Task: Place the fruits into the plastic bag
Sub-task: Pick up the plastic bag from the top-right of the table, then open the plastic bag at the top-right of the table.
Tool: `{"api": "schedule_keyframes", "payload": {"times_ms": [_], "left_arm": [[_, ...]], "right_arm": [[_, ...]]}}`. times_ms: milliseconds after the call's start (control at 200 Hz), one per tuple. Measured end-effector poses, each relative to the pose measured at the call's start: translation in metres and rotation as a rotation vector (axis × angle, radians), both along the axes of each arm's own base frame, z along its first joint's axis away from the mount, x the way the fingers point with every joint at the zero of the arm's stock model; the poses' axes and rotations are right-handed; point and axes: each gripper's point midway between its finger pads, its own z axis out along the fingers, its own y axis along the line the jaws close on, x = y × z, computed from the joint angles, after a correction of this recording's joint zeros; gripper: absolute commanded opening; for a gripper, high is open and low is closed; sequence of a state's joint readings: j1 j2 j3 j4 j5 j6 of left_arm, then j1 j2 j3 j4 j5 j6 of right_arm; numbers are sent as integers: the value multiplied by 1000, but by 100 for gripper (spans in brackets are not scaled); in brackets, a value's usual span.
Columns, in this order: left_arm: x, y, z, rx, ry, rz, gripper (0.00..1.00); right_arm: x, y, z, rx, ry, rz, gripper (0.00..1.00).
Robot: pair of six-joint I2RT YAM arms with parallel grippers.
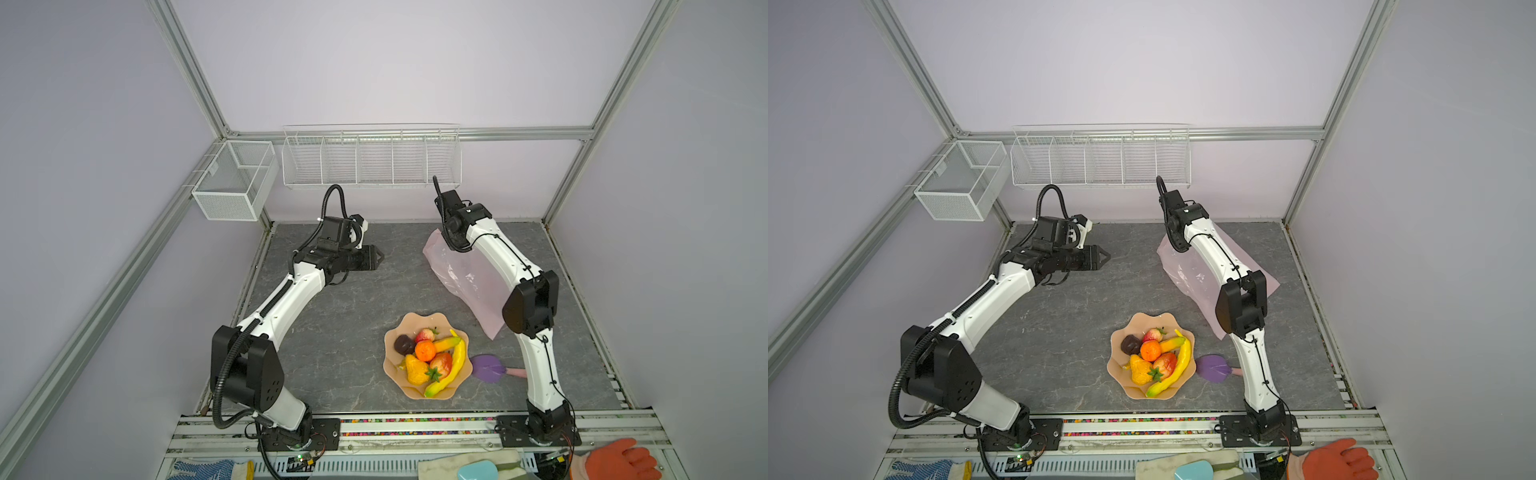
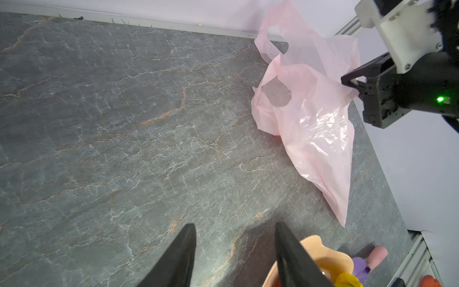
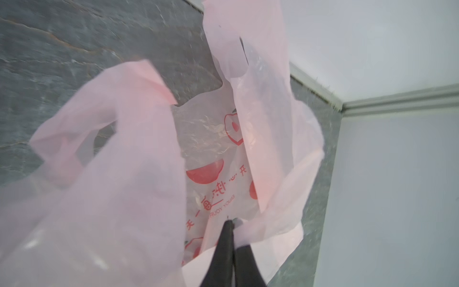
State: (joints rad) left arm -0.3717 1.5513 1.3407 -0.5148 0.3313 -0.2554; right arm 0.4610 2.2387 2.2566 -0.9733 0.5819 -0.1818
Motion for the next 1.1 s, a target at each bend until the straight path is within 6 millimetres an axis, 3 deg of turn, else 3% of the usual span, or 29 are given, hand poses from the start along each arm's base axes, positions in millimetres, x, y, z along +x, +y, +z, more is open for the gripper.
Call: {"api": "schedule_keyframes", "payload": {"times_ms": [200,390,610,720,845,995,1100], "left_arm": [[-8,11,7,-4,-13,45,53],[-14,16,16,-30,-36,73,53],[-16,17,8,-55,-8,103,57],[-11,14,16,-82,-13,115,59],[3,9,40,-126,-57,126,62],[16,0,67,-203,-108,126,68],[21,-11,70,-240,-118,108,75]], "right_arm": [[-13,34,20,-55,-113,323,6],[-37,47,38,-57,-205,545,6],[-57,65,68,-33,-299,735,6],[-63,68,79,-59,-330,806,6],[-62,67,88,-119,-357,868,6],[-55,52,91,-205,-361,912,6],[-53,42,91,-235,-355,934,6]]}}
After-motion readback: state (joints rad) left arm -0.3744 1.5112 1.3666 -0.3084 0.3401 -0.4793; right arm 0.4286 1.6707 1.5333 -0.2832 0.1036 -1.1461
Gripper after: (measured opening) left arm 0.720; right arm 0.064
